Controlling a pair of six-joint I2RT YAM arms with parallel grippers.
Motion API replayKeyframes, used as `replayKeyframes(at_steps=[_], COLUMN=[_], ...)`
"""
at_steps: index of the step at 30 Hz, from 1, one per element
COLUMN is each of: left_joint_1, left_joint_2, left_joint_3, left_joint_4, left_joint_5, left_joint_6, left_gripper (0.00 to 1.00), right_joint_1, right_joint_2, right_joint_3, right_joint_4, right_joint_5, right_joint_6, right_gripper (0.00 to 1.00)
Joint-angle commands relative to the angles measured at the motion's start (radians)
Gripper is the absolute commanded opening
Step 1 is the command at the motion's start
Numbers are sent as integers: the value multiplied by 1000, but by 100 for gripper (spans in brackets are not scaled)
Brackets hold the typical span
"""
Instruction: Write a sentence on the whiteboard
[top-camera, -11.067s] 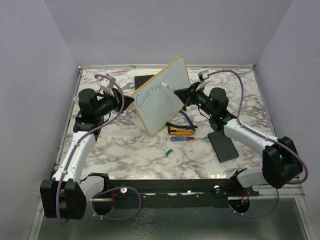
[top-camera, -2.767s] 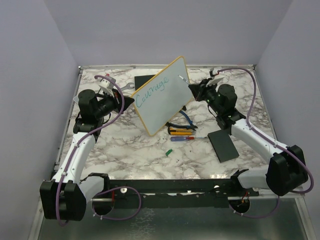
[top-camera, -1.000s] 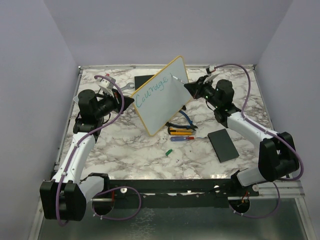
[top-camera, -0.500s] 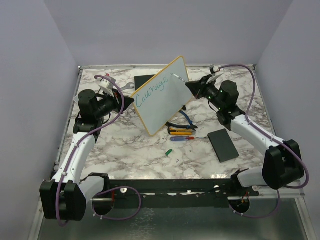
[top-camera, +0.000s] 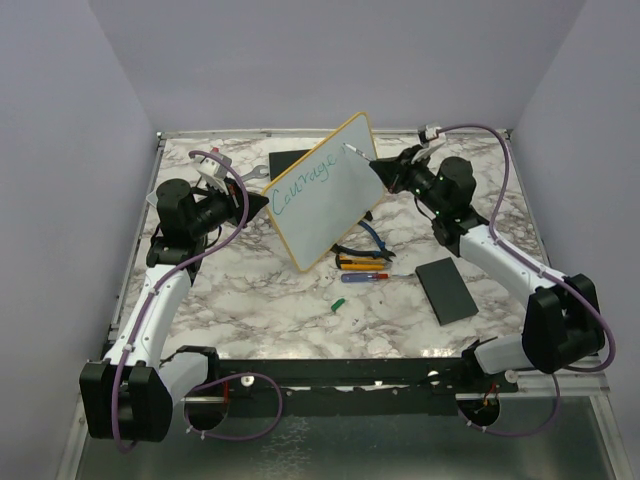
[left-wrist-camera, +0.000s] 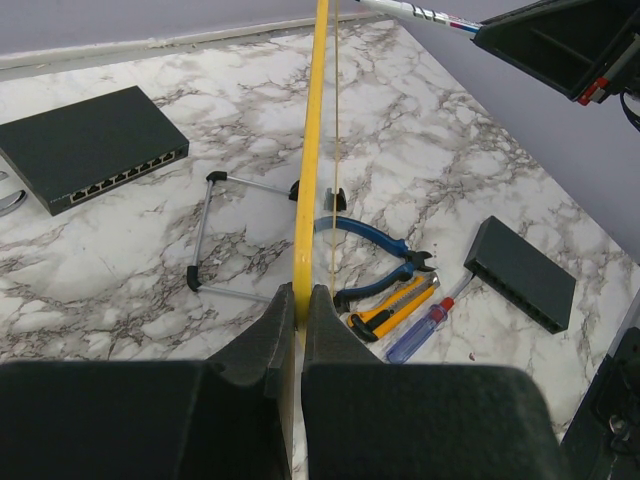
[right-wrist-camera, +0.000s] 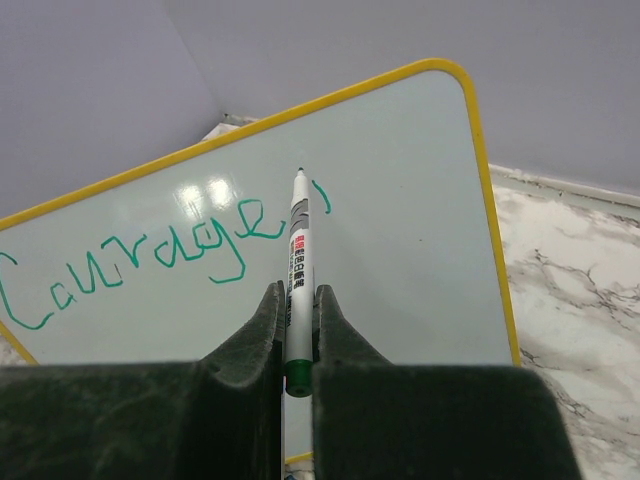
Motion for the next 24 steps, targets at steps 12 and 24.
replayKeyframes(at_steps=[12, 24], left_joint_1=[2, 2], left_joint_2=[-18, -18], left_joint_3=[-10, -10], left_joint_4=[28, 29], left_joint_5=[4, 5], left_joint_6=[19, 18], left_gripper=[0, 0], right_joint_1=[1, 1], right_joint_2=[57, 58], right_joint_3=[55, 55], right_joint_4=[14, 28], right_joint_5=[-29, -30], right_joint_6=[-10, -7], right_gripper=[1, 1])
